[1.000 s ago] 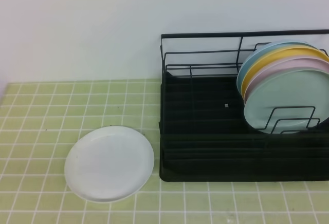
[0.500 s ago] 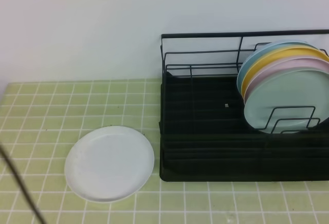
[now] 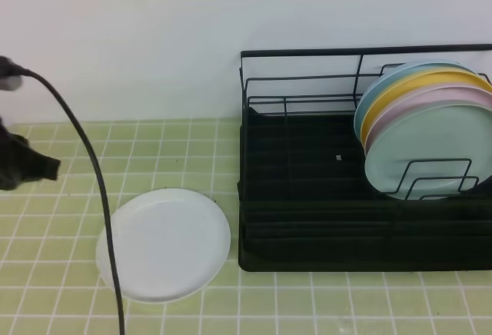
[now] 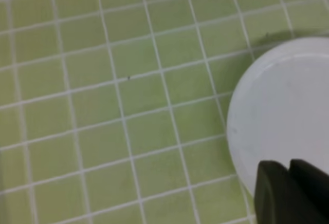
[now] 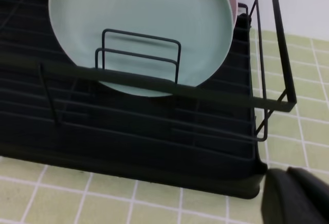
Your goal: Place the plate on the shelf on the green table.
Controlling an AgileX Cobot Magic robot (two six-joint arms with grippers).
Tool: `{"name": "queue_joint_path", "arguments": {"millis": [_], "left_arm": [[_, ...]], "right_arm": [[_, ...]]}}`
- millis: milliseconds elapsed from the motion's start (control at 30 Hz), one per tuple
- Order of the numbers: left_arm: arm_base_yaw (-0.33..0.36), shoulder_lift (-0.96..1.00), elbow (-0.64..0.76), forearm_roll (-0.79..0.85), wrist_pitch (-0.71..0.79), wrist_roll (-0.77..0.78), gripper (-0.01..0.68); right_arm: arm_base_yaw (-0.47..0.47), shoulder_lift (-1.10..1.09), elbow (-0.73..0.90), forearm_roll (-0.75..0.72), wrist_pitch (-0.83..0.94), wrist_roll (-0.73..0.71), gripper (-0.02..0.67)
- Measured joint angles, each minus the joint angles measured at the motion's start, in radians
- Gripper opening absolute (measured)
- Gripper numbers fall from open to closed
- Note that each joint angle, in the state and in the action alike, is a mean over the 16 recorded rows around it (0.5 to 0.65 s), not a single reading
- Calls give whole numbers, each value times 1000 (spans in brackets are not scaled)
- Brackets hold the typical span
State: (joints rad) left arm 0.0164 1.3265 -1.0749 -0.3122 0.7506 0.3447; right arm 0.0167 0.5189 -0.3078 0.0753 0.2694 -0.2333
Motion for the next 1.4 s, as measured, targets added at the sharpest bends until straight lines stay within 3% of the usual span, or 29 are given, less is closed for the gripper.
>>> {"name": "queue_joint_path", "arguments": {"millis": [333, 500, 1400], "left_arm": [[0, 293, -33, -175, 2, 100, 358], [0, 403, -39, -229, -7, 93, 449], [0, 578, -53, -266, -48, 56, 407]], "right_arm": [[0, 0, 13, 3, -28, 0, 0], [0, 0, 24, 3, -53, 0, 0], [0, 0, 39, 3, -84, -1, 0]]}}
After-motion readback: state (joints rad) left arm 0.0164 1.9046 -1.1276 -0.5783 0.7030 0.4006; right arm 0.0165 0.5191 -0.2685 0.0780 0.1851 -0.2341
